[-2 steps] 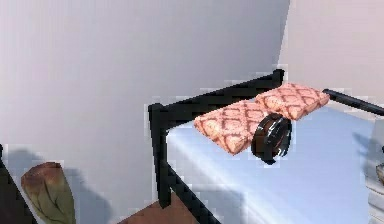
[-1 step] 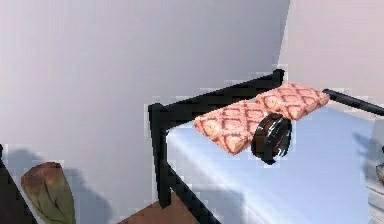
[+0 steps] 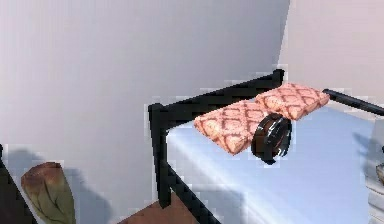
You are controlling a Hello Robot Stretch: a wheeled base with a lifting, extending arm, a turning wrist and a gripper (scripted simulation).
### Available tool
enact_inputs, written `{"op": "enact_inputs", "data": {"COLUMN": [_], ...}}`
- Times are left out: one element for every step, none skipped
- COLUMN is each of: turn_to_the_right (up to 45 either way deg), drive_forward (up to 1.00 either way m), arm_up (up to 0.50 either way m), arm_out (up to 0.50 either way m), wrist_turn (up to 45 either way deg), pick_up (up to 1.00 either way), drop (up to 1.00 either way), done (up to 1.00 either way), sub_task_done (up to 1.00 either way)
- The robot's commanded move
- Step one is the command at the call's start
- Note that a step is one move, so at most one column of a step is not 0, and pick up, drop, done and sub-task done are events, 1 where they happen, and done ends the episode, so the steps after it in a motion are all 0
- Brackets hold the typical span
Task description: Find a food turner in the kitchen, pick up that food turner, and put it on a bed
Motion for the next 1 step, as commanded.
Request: {"op": "enact_inputs", "data": {"turn_to_the_right": [0.0], "drive_forward": [0.00], "arm_up": [0.00], "arm_out": [0.00], "wrist_turn": [0.0], "pick_up": [0.00], "drop": [1.00], "done": [0.00], "sub_task_done": [0.00]}}
